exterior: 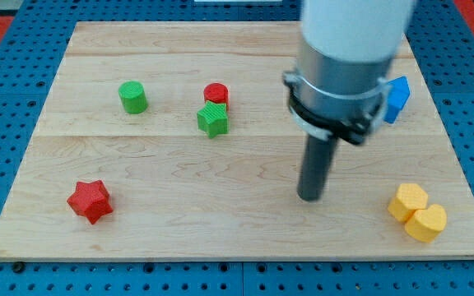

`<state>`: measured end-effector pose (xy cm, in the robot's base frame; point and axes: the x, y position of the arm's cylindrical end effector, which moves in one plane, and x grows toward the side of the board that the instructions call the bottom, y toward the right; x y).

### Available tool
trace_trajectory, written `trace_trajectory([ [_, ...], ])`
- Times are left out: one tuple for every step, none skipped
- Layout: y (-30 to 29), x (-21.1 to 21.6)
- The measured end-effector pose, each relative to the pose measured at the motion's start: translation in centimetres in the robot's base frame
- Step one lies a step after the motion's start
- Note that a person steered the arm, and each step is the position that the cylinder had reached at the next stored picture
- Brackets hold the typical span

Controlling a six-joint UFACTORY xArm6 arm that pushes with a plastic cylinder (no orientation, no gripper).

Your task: Slightly move the yellow hexagon to the right

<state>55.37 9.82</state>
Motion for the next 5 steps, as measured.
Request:
trace_trajectory([
  [3.9, 1.3],
  [8.2, 3.3],
  [8.3, 6.2],
  [10.9, 6.5],
  [12.9, 6.5],
])
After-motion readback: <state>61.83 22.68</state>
